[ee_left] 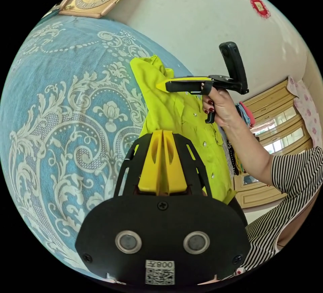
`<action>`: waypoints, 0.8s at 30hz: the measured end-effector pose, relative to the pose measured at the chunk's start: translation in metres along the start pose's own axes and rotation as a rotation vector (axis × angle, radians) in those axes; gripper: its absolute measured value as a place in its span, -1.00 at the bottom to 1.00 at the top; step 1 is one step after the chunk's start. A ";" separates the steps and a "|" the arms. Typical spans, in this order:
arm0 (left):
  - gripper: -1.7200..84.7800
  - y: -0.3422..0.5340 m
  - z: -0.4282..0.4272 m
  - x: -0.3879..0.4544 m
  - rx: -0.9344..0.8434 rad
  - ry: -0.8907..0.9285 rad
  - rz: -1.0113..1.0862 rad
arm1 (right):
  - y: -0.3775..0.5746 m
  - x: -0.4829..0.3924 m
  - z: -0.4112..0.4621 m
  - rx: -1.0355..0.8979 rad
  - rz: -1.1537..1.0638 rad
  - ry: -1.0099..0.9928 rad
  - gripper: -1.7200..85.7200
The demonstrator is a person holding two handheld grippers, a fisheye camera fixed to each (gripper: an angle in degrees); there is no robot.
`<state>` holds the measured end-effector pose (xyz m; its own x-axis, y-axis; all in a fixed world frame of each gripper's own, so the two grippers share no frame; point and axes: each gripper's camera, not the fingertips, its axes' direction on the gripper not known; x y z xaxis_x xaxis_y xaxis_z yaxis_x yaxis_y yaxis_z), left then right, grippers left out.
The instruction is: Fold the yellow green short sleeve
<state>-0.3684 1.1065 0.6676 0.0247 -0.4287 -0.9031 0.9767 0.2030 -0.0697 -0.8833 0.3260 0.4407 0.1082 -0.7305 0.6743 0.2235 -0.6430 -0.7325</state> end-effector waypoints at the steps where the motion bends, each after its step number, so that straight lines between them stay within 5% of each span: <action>1: -0.96 0.001 -0.002 0.000 0.007 0.005 -0.013 | 0.001 0.002 0.008 -0.020 0.020 0.015 -0.96; 17: -0.96 0.001 -0.021 0.043 0.016 0.016 0.005 | 0.086 -0.019 -0.050 0.135 0.105 -0.051 -0.96; 24: -0.96 0.001 -0.030 0.070 0.011 -0.016 0.013 | 0.121 -0.018 -0.033 0.059 0.168 -0.015 -0.96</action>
<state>-0.3719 1.1034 0.5910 0.0409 -0.4398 -0.8972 0.9785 0.1994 -0.0531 -0.8905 0.2540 0.3369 0.1631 -0.8230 0.5441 0.2572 -0.4970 -0.8288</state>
